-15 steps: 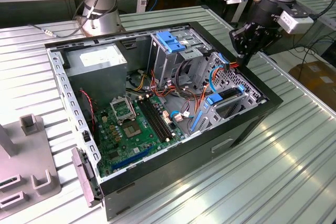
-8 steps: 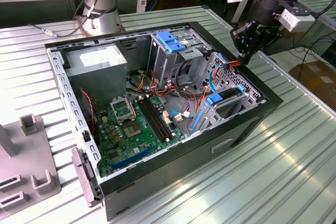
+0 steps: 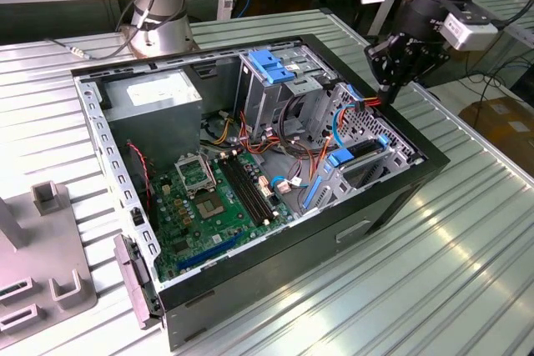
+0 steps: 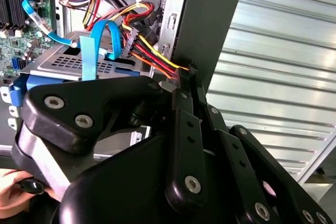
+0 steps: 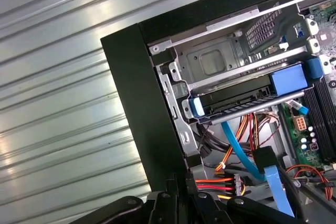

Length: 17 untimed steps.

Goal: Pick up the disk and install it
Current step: 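Insert the first disk wire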

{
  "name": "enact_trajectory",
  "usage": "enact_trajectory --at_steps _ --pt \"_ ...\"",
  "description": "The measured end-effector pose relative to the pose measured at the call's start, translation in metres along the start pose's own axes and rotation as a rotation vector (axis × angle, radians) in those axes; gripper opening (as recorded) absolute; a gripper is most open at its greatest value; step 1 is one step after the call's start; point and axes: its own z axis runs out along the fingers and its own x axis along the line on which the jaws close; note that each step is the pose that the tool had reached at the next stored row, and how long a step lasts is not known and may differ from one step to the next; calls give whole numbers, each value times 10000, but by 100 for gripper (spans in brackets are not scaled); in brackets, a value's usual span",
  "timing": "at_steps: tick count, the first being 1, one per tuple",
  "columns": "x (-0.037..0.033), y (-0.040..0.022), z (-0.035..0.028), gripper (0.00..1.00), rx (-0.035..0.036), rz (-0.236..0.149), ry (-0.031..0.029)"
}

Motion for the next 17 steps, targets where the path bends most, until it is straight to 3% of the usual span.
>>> enact_trajectory --at_steps 6,17 --pt "2 1 -44 16 -7 134 0" --pt "2 1 -43 16 -200 2218 20"
